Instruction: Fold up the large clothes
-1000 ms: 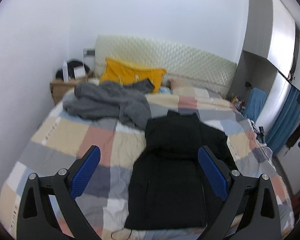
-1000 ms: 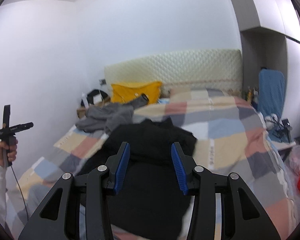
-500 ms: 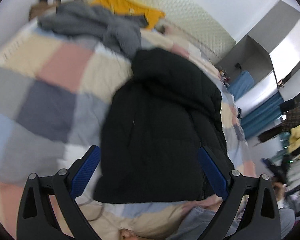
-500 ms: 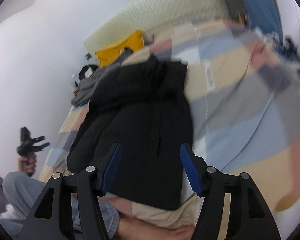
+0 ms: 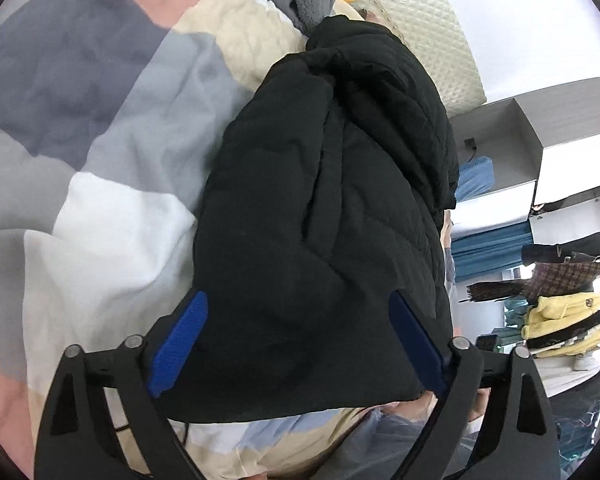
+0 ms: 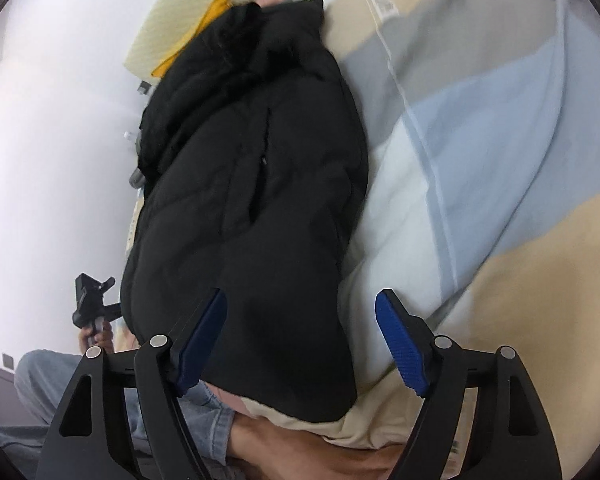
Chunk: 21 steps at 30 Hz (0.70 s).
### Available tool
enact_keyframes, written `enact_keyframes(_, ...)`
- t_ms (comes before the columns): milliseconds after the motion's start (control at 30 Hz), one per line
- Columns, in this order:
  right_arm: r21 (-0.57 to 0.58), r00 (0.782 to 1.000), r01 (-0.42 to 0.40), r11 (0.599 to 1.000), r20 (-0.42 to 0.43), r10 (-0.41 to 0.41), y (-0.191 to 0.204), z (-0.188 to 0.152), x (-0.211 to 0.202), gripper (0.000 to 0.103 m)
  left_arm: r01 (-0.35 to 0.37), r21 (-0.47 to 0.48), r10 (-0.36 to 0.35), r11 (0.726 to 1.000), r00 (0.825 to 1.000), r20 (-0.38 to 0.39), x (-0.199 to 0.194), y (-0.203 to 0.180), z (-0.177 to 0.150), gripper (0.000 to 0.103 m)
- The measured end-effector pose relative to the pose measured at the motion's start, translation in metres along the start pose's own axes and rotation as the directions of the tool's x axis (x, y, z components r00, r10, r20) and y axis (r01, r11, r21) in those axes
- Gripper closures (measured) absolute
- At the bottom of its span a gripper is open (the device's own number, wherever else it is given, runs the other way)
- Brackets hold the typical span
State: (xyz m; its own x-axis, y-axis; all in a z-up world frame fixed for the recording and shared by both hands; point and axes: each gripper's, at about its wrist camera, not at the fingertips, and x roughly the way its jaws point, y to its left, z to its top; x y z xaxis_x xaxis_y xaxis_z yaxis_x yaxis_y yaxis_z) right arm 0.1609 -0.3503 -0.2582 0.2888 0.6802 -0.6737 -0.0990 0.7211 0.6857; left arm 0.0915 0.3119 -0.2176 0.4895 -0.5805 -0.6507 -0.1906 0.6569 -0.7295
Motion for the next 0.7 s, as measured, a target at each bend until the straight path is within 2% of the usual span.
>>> enact_keyframes(167, -0.005, 1.000, 0.014, 1.000, -0.022, -0.014, 0.004, 0.000, 0.013, 0.023, -0.120, -0.010, 0.120, 0.993, 0.993, -0.006, -0.004, 0.017, 0.003, 0.016)
enact_keyframes(333, 0.024, 0.999, 0.015, 1.000, -0.035, -0.014, 0.003, 0.001, 0.018, 0.021, -0.054, -0.006, 0.054, 0.999, 0.996, -0.067, 0.009, 0.021, -0.004, 0.016)
enact_keyframes(400, 0.018, 0.999, -0.001, 1.000, -0.046, 0.002, 0.009, 0.004, 0.018, 0.021, -0.004, 0.013, 0.005, 1.000, 0.996, -0.085, 0.013, 0.014, -0.007, 0.016)
enact_keyframes(467, 0.002, 0.997, -0.051, 0.999, -0.056, 0.051, 0.019, 0.006, 0.018, 0.021, 0.073, 0.048, -0.069, 0.996, 0.994, -0.088, 0.012, 0.001, -0.009, 0.016)
enact_keyframes(533, -0.017, 0.991, -0.120, 0.993, -0.052, 0.119, 0.030, 0.005, 0.014, 0.021, 0.175, 0.088, -0.168, 0.981, 0.983, -0.079, 0.002, -0.011, -0.010, 0.016)
enact_keyframes(633, -0.064, 0.986, -0.165, 0.984, -0.025, 0.164, 0.042, 0.004, 0.009, 0.021, 0.295, 0.116, -0.289, 0.949, 0.955, -0.064, -0.010, -0.020, -0.006, 0.016)
enact_keyframes(667, -0.063, 0.985, -0.170, 0.983, -0.022, 0.168, 0.041, 0.004, 0.009, 0.021, 0.314, 0.107, -0.308, 0.943, 0.949, -0.068, -0.009, -0.019, -0.005, 0.016)
enact_keyframes(700, -0.049, 0.985, -0.170, 0.984, -0.023, 0.169, 0.037, 0.003, 0.011, 0.021, 0.302, 0.104, -0.296, 0.948, 0.953, -0.072, -0.006, -0.019, -0.003, 0.016)
